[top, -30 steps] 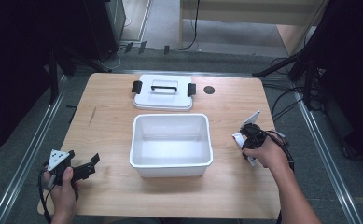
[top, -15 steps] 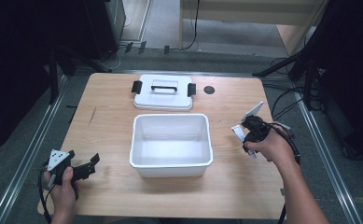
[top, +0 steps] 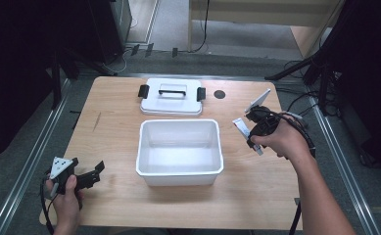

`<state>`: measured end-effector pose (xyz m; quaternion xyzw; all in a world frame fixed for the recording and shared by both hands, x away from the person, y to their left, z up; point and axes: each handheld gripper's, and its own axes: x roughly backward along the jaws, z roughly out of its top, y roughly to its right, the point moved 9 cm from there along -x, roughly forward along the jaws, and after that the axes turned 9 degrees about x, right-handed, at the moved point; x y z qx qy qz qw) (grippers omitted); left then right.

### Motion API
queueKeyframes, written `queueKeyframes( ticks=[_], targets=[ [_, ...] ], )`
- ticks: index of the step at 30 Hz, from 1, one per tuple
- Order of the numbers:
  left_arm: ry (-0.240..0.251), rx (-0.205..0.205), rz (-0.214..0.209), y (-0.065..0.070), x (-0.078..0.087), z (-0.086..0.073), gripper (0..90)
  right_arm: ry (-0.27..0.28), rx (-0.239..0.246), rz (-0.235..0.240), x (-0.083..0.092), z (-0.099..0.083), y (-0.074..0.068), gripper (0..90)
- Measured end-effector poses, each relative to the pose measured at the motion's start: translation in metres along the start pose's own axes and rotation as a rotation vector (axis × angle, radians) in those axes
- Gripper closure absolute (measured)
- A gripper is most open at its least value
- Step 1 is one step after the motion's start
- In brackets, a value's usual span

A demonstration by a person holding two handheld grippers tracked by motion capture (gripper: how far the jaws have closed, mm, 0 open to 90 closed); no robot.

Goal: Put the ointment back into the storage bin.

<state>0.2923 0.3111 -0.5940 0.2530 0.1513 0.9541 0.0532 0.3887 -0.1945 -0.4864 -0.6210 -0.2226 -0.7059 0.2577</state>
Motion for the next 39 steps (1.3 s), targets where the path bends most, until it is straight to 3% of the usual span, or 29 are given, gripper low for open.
queueKeyframes(
  ticks=[1,11,17,29,32,33,34,35,36,37,38,39],
  targets=[
    [0.0,0.0,0.0,0.0,0.0,0.0,0.0,0.004,0.015,0.001,0.008,0.006,-0.005,72.3],
    [0.0,0.001,-0.001,0.0,0.0,0.0,0.0,0.012,0.072,0.005,0.028,0.025,-0.024,72.3],
    [0.002,0.001,-0.001,0.0,0.0,0.0,0.0,0.016,0.104,0.016,0.032,0.033,-0.037,72.3],
    [-0.002,0.001,-0.001,0.0,0.0,0.0,0.0,0.041,0.241,0.048,0.04,0.051,-0.074,72.2],
    [-0.002,0.002,-0.002,0.0,0.0,0.0,0.0,0.053,0.312,0.059,0.04,0.055,-0.086,72.2],
    [-0.002,0.001,-0.002,0.0,0.0,0.0,0.0,0.067,0.368,0.076,0.04,0.057,-0.093,72.2],
    [-0.002,0.001,-0.002,0.0,0.0,0.0,0.0,0.067,0.368,0.076,0.04,0.057,-0.093,72.2],
    [-0.003,0.001,-0.002,0.0,0.0,0.0,0.0,0.076,0.408,0.08,0.039,0.058,-0.096,72.2],
    [-0.002,0.001,-0.002,0.0,0.0,0.0,0.0,0.103,0.498,0.086,0.038,0.06,-0.103,72.1],
    [-0.002,0.001,-0.002,0.0,0.0,0.0,0.0,0.103,0.498,0.086,0.038,0.06,-0.103,72.1],
    [-0.003,0.001,-0.002,0.0,0.0,0.0,0.0,0.125,0.58,0.102,0.037,0.061,-0.109,72.1],
    [-0.003,0.001,-0.002,0.0,0.0,0.0,0.0,0.125,0.58,0.102,0.037,0.061,-0.109,72.1]
  ],
)
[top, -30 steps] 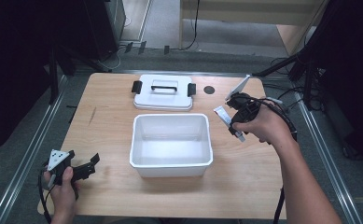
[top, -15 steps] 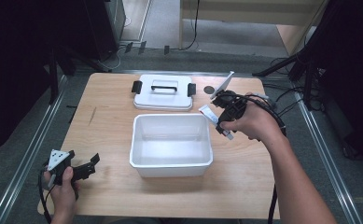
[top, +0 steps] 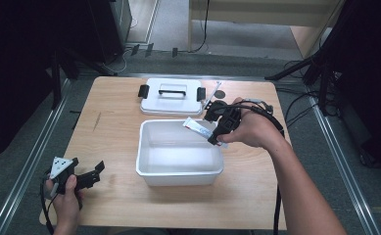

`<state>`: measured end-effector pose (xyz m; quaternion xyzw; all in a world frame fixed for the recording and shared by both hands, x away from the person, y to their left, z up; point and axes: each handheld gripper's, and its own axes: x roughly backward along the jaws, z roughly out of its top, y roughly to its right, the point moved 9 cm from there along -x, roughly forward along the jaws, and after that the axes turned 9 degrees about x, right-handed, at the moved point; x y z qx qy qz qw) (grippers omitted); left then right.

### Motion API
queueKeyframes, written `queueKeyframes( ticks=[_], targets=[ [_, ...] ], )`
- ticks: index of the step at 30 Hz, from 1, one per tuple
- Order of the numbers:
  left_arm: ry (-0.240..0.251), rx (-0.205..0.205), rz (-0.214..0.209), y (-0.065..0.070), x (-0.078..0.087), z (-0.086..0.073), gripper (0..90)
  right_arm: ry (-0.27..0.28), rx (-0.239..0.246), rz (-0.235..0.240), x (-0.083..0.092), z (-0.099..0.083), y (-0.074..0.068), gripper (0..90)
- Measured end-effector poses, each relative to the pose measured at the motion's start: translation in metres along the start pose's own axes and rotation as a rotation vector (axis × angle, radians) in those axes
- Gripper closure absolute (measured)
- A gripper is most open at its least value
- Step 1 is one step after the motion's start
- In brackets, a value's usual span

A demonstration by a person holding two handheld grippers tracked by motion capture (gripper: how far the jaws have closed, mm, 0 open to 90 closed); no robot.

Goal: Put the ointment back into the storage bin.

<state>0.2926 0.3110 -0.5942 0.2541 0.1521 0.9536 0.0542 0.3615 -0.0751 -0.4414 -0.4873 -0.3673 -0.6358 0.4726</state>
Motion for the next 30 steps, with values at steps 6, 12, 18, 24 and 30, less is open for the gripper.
queueKeyframes(
  ticks=[6,12,18,24,30],
  targets=[
    [0.0,-0.001,-0.001,0.0,0.0,0.0,0.0,0.027,0.349,0.018,-0.008,0.006,-0.014,72.1],
    [-0.001,-0.001,-0.001,0.0,0.0,0.0,0.0,0.011,0.418,0.028,-0.015,0.006,-0.018,72.0],
    [0.0,0.0,-0.001,0.0,0.0,0.0,0.0,-0.001,0.466,0.041,-0.02,0.007,-0.024,72.0],
    [0.001,0.001,0.0,0.0,0.0,0.0,0.0,-0.018,0.497,0.052,-0.028,0.009,-0.026,72.0],
    [0.003,0.003,-0.001,0.0,0.0,0.0,0.0,-0.038,0.499,0.057,-0.036,0.008,-0.026,72.0]
  ],
)
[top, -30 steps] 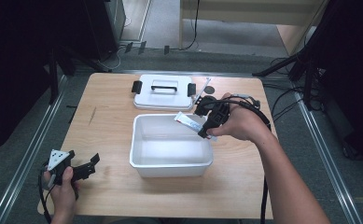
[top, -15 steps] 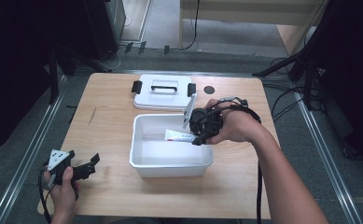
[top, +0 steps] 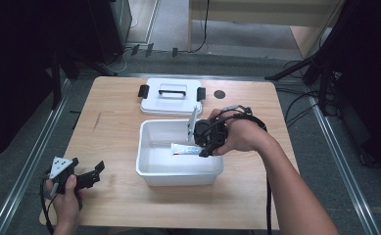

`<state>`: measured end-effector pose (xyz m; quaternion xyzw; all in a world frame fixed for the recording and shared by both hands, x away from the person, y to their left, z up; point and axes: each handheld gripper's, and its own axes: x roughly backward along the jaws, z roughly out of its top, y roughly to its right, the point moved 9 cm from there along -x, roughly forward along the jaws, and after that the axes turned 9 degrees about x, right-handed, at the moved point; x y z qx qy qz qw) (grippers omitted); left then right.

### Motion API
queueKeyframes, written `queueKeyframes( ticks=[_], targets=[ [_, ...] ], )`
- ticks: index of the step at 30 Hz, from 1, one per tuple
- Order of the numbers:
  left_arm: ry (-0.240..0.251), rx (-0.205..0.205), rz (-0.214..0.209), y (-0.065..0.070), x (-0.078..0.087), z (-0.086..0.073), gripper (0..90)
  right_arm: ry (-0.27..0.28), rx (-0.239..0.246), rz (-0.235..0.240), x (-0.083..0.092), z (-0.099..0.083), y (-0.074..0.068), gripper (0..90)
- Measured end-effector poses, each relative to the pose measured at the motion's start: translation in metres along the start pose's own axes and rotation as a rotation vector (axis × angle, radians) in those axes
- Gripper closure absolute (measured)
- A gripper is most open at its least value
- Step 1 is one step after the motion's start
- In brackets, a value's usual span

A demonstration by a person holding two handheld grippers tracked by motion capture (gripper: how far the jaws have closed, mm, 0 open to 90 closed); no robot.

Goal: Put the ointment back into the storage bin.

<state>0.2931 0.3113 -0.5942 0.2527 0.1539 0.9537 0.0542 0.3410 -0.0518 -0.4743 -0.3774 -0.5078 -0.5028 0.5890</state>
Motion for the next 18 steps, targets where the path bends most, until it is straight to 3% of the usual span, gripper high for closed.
queueKeyframes(
  ticks=[13,18],
  targets=[
    [-0.001,-0.004,-0.001,0.0,0.0,0.0,0.0,-0.031,-0.006,0.012,-0.021,-0.004,0.0,71.9],
    [-0.005,-0.003,0.0,0.0,0.0,0.0,0.0,-0.049,-0.014,0.04,-0.031,-0.007,-0.002,71.9]
  ],
)
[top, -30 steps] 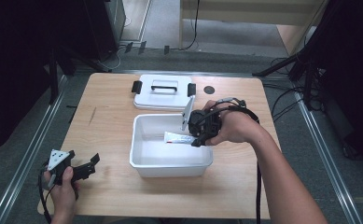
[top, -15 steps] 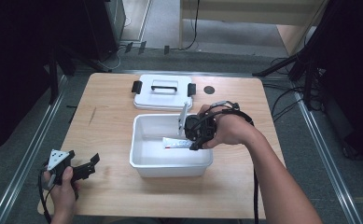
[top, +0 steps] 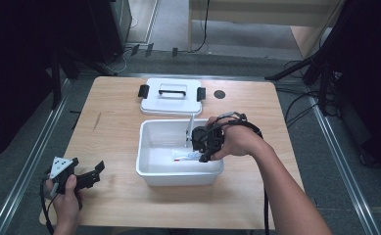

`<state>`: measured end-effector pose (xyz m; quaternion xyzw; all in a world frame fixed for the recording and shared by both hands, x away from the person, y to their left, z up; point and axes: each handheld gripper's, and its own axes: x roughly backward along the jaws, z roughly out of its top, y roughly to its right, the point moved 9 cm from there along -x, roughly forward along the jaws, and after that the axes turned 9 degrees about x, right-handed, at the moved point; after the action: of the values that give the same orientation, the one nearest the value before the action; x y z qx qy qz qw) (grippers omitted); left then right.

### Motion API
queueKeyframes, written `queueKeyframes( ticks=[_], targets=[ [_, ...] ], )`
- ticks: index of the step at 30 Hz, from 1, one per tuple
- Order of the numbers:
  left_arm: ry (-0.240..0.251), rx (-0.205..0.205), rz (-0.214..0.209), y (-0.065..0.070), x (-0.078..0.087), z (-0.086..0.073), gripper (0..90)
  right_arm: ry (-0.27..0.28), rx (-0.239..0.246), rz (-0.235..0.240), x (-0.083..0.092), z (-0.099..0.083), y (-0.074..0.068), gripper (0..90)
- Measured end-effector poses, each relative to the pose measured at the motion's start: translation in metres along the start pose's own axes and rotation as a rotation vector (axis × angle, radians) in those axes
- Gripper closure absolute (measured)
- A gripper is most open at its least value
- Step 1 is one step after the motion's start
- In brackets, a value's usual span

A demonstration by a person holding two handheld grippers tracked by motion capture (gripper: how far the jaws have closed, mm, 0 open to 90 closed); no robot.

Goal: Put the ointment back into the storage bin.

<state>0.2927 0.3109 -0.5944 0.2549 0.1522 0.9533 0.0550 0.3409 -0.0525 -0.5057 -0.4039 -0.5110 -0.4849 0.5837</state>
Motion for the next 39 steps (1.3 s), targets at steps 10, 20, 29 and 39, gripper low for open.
queueKeyframes(
  ticks=[10,20,29,39],
  targets=[
    [0.0,0.001,0.001,-0.001,0.0,0.0,0.0,-0.05,-0.041,0.017,-0.017,0.0,0.002,71.8],
    [0.003,0.0,0.0,0.0,0.0,0.0,0.0,-0.064,-0.056,0.041,-0.025,0.001,-0.002,71.5],
    [0.0,0.002,0.002,-0.001,0.0,0.0,0.0,-0.05,-0.068,0.051,-0.022,0.003,-0.003,69.9],
    [0.005,-0.001,0.005,0.0,0.0,0.001,0.0,0.011,-0.106,0.001,-0.001,0.0,0.0,72.4]
  ],
)
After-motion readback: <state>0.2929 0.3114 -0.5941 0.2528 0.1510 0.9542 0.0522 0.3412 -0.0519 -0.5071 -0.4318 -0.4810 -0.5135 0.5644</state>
